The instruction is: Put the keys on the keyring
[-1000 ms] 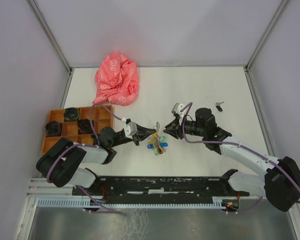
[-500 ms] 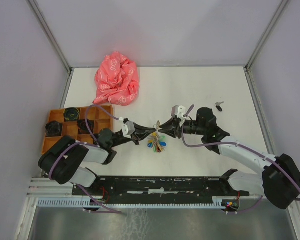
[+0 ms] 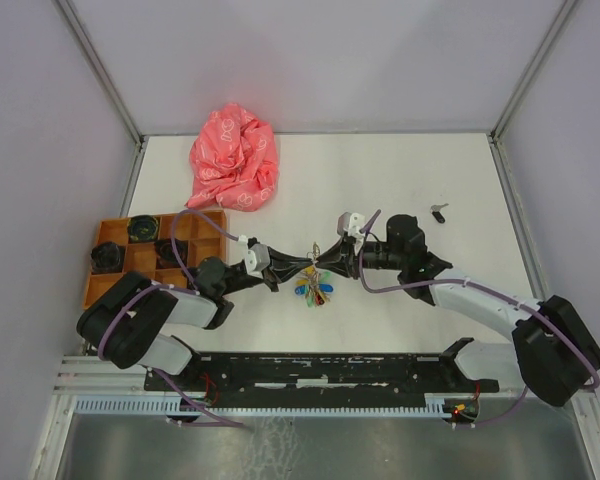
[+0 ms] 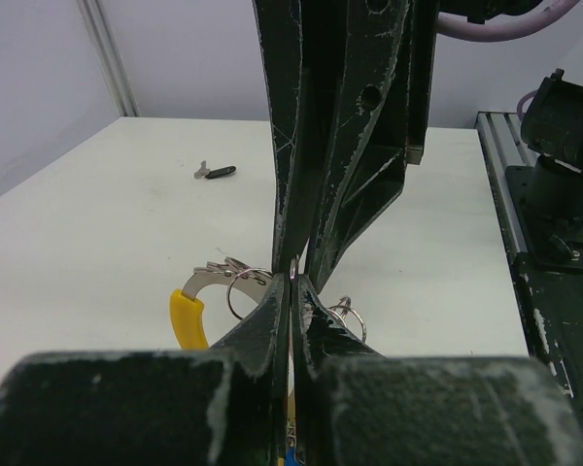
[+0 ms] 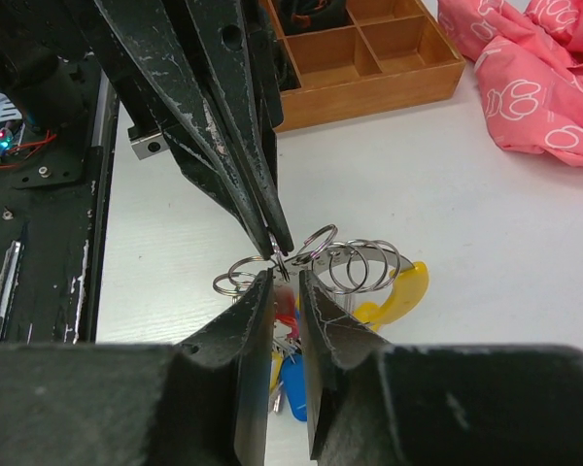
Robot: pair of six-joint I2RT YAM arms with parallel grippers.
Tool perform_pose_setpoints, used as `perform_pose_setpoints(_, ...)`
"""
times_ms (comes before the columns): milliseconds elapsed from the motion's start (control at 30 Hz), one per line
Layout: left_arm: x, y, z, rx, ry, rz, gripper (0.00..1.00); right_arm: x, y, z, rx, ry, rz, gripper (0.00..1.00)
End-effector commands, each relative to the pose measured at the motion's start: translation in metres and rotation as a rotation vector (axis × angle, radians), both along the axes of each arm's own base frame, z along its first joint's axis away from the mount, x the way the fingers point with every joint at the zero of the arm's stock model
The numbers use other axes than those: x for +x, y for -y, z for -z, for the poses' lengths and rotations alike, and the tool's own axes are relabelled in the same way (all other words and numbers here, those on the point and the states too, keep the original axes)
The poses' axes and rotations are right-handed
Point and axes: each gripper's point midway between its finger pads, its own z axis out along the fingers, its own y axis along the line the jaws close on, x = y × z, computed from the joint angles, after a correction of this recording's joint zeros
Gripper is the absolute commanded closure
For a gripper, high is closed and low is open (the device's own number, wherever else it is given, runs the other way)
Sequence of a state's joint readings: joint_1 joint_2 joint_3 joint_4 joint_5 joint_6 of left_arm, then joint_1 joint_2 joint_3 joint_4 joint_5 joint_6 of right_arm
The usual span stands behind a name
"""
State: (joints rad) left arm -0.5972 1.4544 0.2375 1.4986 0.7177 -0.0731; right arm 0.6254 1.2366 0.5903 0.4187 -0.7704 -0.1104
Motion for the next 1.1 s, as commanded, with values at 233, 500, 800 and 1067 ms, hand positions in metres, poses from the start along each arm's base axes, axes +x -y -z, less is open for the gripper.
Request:
perform_pose_setpoints(233,-0.019,-0.002,-0.047,-0.127,0.171,0.063,0.97,0.002,-0.011,-0.032,0.050,0.054,-0.073,0.88)
perform_pose_setpoints(500,-0.018,-0.003,-0.045,-0.121,0.172,0.053,0.95,-0.001,-0.012,-0.041,0.020,0.031,-0.102,0.99)
perform_pose_setpoints(800,-0.004,0.003,-0.015,0.035,0.123,0.031,0.77,-0.007,0.003,-0.032,-0.253,-0.005,-0.075,0.99)
perform_pose_setpoints(1067,-0.005,0.000,-0.016,0.074,0.158,0.022,0.74,-0.009,0.017,-0.017,-0.639,0.024,-0.027,0.99)
